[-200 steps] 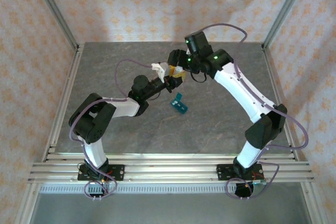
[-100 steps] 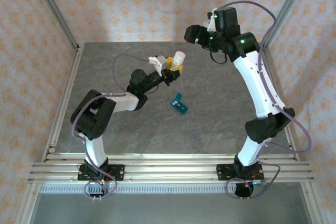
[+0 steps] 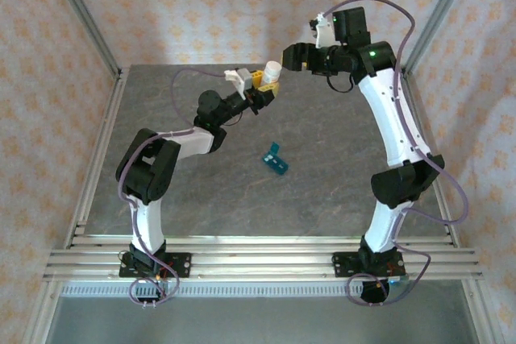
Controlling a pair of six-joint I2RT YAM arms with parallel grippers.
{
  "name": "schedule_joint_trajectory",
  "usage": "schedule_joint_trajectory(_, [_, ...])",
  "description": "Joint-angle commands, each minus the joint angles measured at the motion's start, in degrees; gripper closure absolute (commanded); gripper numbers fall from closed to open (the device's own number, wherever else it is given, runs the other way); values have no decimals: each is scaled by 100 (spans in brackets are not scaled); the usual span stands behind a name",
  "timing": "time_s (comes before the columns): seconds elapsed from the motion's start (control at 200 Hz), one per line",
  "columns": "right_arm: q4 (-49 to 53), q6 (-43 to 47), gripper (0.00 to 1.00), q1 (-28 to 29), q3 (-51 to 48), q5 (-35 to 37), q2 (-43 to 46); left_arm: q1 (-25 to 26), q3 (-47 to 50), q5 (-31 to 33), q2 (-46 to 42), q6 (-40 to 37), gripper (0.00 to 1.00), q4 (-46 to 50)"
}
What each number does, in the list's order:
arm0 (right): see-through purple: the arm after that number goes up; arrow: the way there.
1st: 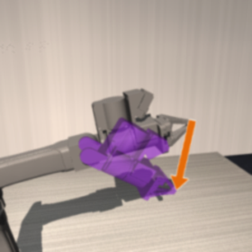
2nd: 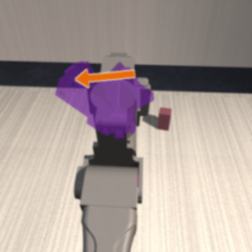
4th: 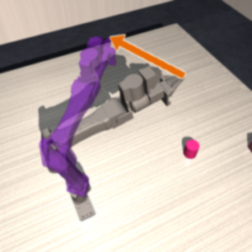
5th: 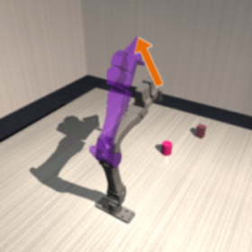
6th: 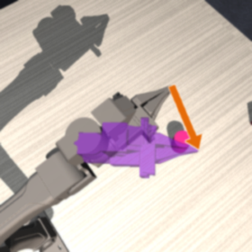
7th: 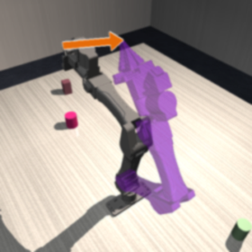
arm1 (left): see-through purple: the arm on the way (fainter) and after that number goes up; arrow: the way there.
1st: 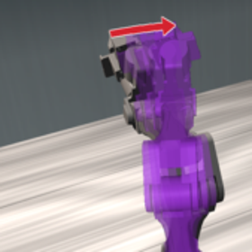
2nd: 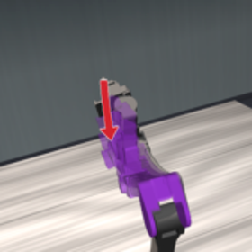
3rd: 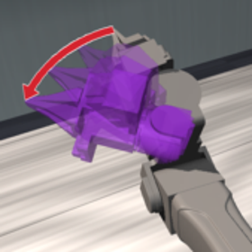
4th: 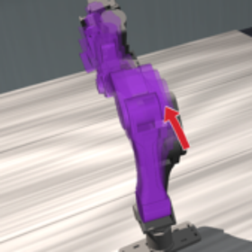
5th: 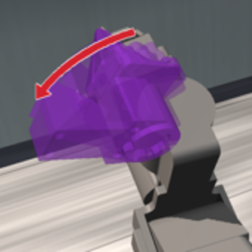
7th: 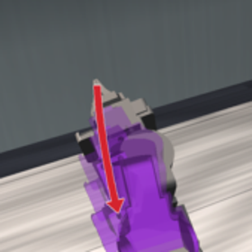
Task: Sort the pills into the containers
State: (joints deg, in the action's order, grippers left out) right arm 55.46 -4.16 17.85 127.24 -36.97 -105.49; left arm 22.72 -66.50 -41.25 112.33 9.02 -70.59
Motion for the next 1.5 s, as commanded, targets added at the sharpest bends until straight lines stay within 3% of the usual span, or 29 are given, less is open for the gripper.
schedule_joint_trajectory(0.0, [44, 280, 20, -2, 200, -360, -23, -57, -161, -186, 0, -11, 100, -322])
schedule_joint_trajectory(0.385, [378, 508, 22, -5, 749, -319, -357, -66, -183, 55, -15, 3, 100, -343])
schedule_joint_trajectory(0.691, [691, 741, 20, -4, 1445, -715, -778, -92, -90, -61, -163, 95, 100, -350])
schedule_joint_trajectory(1.096, [533, 763, 21, 239, 1340, -185, -949, -53, -153, -281, -83, 332, 100, -345])
schedule_joint_trajectory(1.491, [412, 720, 26, 332, 1373, -200, -1200, -29, -18, -286, -192, 329, 100, -341])
